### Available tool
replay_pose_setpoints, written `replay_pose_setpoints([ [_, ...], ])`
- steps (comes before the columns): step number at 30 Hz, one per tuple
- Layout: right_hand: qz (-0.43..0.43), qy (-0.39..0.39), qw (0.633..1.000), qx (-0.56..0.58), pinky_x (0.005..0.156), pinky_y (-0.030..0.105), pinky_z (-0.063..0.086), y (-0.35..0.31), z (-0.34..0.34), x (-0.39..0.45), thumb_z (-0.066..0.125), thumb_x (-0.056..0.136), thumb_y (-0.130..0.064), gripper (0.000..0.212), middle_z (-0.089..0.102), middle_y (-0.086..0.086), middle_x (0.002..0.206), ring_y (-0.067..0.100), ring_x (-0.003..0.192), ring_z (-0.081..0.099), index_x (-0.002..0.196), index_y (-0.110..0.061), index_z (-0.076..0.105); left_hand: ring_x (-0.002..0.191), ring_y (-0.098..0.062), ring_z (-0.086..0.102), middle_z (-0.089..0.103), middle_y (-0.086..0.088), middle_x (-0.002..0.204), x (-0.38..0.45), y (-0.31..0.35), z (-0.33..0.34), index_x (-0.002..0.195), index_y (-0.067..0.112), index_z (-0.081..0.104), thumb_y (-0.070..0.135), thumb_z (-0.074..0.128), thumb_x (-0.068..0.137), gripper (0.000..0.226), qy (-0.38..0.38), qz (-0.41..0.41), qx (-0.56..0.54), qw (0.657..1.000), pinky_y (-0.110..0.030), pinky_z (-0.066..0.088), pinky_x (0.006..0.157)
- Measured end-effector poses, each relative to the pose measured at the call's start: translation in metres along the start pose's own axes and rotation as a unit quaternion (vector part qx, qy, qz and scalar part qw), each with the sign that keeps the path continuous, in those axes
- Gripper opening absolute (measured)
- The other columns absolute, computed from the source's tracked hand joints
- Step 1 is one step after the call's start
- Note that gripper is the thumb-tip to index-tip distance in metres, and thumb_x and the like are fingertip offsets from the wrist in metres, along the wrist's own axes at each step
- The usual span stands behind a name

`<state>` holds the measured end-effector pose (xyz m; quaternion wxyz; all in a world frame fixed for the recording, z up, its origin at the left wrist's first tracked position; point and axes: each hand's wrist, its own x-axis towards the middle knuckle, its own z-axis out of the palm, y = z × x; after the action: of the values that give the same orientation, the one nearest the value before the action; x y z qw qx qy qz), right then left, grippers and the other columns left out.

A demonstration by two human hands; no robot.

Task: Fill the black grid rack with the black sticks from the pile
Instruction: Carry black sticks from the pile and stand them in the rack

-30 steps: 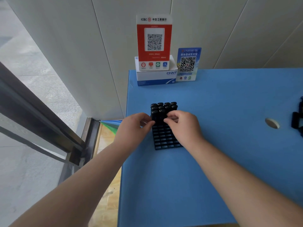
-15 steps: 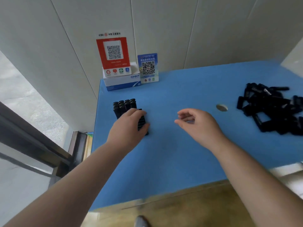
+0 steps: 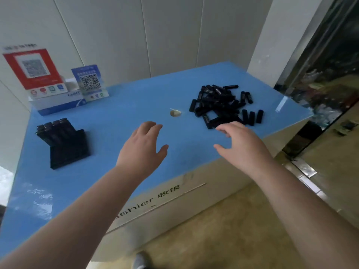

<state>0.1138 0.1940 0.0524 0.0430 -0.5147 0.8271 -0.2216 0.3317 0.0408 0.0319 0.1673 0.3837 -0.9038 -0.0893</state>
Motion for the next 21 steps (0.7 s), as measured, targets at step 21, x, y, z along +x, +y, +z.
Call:
replay_pose_setpoints([
  [21,0.074,0.035,0.996,-0.021,0.097,0.034,0.05,0.139,-0.043,0.085,0.066,0.093,-0.034,0.043,0.058,-0.009,0.126,0.013,0.117,0.057,0.133,-0.024,0.057,0.135,-0.022,0.037,0.04,0.003,0.146,0.174,0.131,0.096,0.147,0.021,0.038,0.039,0.053,0.096,0.056,-0.069,0.088,-0.037,0.993,-0.034,0.038,0.108],
])
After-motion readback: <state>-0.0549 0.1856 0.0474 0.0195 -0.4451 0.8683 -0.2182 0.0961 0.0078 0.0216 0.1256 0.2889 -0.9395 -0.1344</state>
